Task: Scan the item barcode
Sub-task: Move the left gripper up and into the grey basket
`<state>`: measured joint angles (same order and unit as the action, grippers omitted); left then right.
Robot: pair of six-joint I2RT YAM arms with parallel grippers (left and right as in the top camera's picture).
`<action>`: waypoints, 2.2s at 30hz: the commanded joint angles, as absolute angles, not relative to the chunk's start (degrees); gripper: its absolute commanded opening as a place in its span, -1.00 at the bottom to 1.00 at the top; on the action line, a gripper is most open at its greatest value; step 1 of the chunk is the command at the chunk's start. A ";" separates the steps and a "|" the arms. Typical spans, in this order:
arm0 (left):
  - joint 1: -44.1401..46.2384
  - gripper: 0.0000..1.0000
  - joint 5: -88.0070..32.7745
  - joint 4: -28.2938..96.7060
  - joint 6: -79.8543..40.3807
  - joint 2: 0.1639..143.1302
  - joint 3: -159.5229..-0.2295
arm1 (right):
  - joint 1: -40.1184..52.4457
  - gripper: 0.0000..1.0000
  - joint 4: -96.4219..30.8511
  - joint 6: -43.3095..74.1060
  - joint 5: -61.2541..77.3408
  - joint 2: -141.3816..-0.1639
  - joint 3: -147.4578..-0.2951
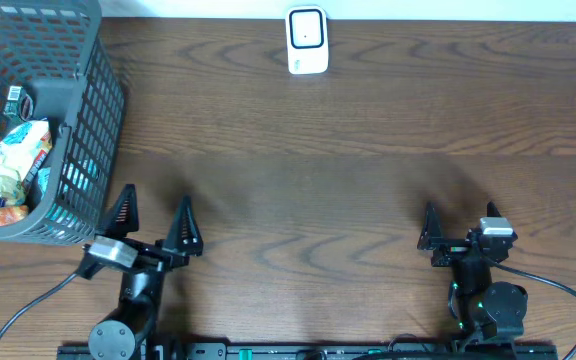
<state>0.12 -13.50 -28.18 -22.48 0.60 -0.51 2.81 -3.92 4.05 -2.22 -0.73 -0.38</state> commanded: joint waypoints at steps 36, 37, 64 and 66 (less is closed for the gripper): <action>-3.75 0.95 -35.38 10.07 -5.89 48.99 -62.63 | 2.28 0.98 -4.12 3.57 -1.98 -0.64 -0.30; -4.71 0.96 -35.35 12.97 -4.21 49.15 -64.58 | 2.28 0.99 -4.12 3.57 -1.98 -0.64 -0.30; -26.44 0.95 -16.86 39.68 12.71 68.99 -88.53 | 2.28 0.99 -4.12 3.57 -1.98 -0.64 -0.30; -27.88 0.95 -18.44 41.12 12.78 72.05 -91.39 | 2.28 0.98 -4.12 3.57 -1.98 -0.64 -0.30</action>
<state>-25.78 -15.53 39.83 14.70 67.79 -86.70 2.81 -3.92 4.05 -2.11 -0.73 -0.38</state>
